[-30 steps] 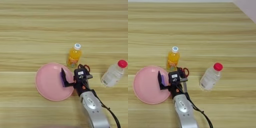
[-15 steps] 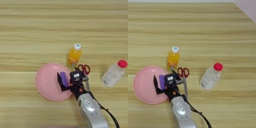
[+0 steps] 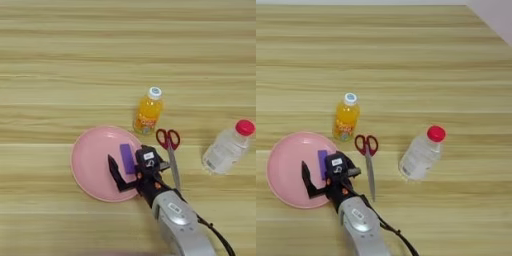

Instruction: Move the objects on the table

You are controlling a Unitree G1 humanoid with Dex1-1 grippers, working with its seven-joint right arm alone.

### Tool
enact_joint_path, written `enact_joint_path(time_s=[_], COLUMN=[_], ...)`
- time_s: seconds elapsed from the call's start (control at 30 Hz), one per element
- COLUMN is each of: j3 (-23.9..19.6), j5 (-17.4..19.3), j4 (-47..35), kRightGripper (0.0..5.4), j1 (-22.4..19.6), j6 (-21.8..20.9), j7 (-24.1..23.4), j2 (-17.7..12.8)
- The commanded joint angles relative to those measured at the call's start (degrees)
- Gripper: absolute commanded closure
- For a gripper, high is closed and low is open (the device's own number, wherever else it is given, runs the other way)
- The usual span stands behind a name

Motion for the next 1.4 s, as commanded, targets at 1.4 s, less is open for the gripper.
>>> enact_joint_path(time_s=[1.4], j3=[-4.17], j5=[1.82], j4=[9.34], kRightGripper=[0.03], j1=[-9.31], j6=[4.63], j7=[0.10], j2=[0.59])
